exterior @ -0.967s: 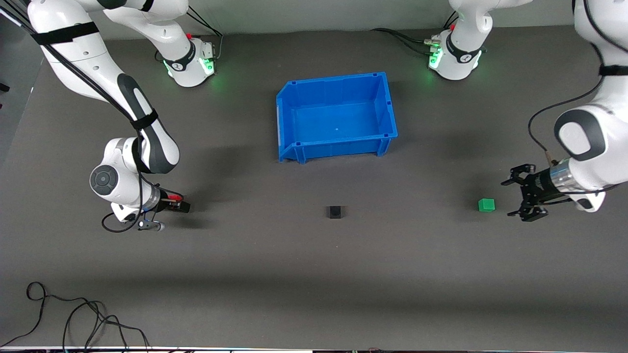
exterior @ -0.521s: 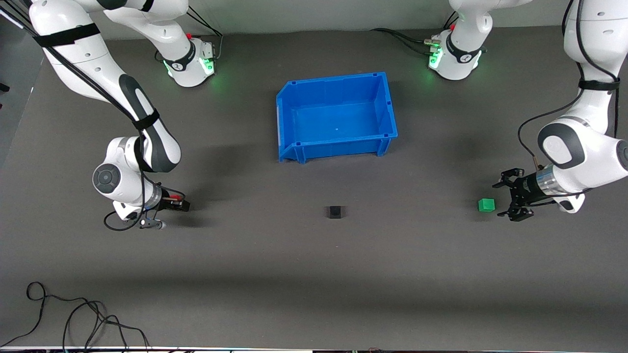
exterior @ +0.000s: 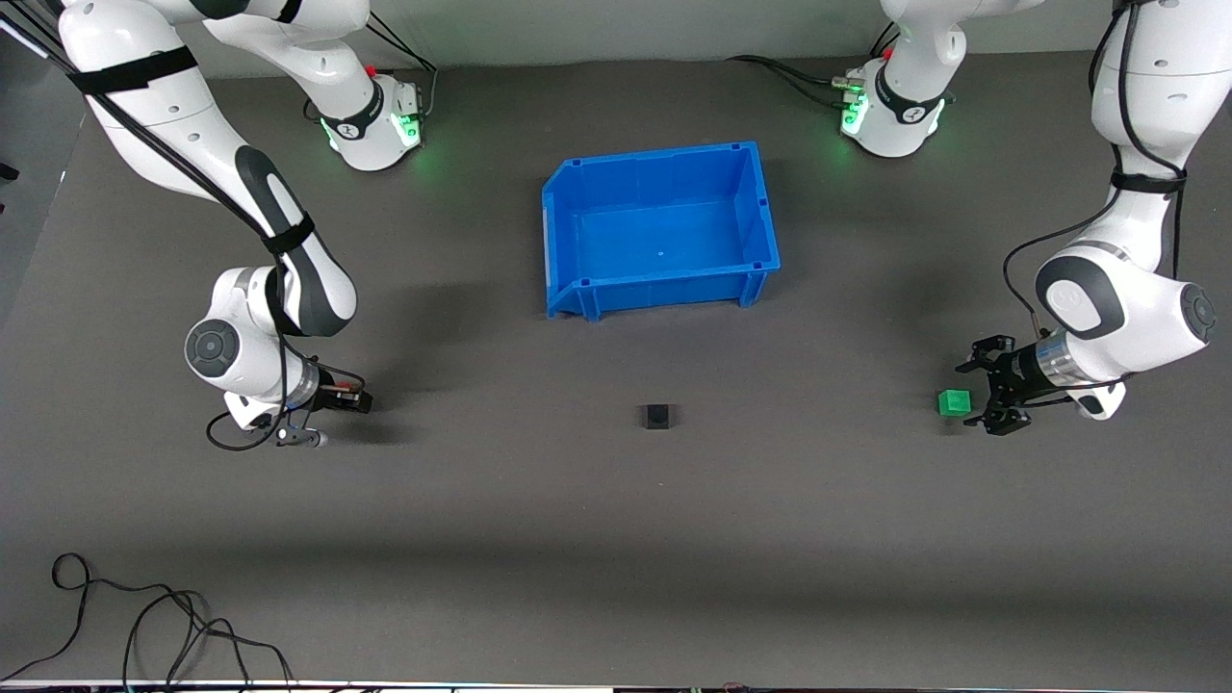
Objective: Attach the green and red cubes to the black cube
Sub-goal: 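Reach the right gripper to the red cube while the left gripper reaches the green cube, then close both grippers on the red and green cubes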
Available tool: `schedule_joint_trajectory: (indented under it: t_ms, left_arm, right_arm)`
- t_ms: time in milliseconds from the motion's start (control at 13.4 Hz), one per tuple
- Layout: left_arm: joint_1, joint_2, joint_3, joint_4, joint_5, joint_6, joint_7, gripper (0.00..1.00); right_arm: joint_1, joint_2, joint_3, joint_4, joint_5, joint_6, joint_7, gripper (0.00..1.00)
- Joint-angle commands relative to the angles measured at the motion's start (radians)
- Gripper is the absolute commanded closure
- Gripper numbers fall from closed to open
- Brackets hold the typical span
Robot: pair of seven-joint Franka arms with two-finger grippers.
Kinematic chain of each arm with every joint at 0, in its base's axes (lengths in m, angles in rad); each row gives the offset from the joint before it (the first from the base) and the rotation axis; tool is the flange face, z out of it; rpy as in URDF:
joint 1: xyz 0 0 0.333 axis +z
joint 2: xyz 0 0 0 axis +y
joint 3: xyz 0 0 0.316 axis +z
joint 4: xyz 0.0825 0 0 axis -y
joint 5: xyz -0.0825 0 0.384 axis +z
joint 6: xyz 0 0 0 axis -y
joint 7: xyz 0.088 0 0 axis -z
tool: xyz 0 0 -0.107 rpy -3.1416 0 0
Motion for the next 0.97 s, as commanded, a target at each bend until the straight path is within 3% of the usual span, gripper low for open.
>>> schedule_joint_trajectory:
  t_ms: [0,298,372,447,521,744,893]
  left_arm:
    - [0.004,0.003,-0.006,-0.009,-0.031,0.019,0.036,0.00]
    - [0.004,0.022,-0.004,-0.004,-0.031,0.044,0.036,0.02]
    - [0.004,0.023,-0.006,-0.004,-0.031,0.048,0.036,0.10]
    - [0.006,0.023,-0.006,-0.004,-0.031,0.046,0.036,0.19]
    - [0.004,0.023,-0.004,-0.004,-0.031,0.046,0.036,0.31]
    - [0.006,0.022,-0.004,0.001,-0.031,0.037,0.034,0.56]
    - [0.006,0.019,-0.004,0.007,-0.031,0.031,0.030,0.63]
  right_arm:
    - [0.004,-0.008,-0.005,-0.015,0.019,0.021,-0.003,0.34]
    - [0.004,-0.008,-0.007,-0.015,0.018,0.021,-0.003,0.57]
    - [0.004,-0.008,-0.007,-0.015,0.018,0.021,-0.003,0.70]
    - [0.004,-0.008,-0.007,-0.015,0.019,0.021,-0.003,0.89]
    - [0.004,-0.009,-0.007,-0.015,0.019,0.021,-0.003,1.00]
    - [0.003,-0.022,-0.010,-0.014,0.023,0.013,0.003,1.00]
    - [0.006,-0.037,-0.010,-0.012,0.068,0.010,0.083,1.00]
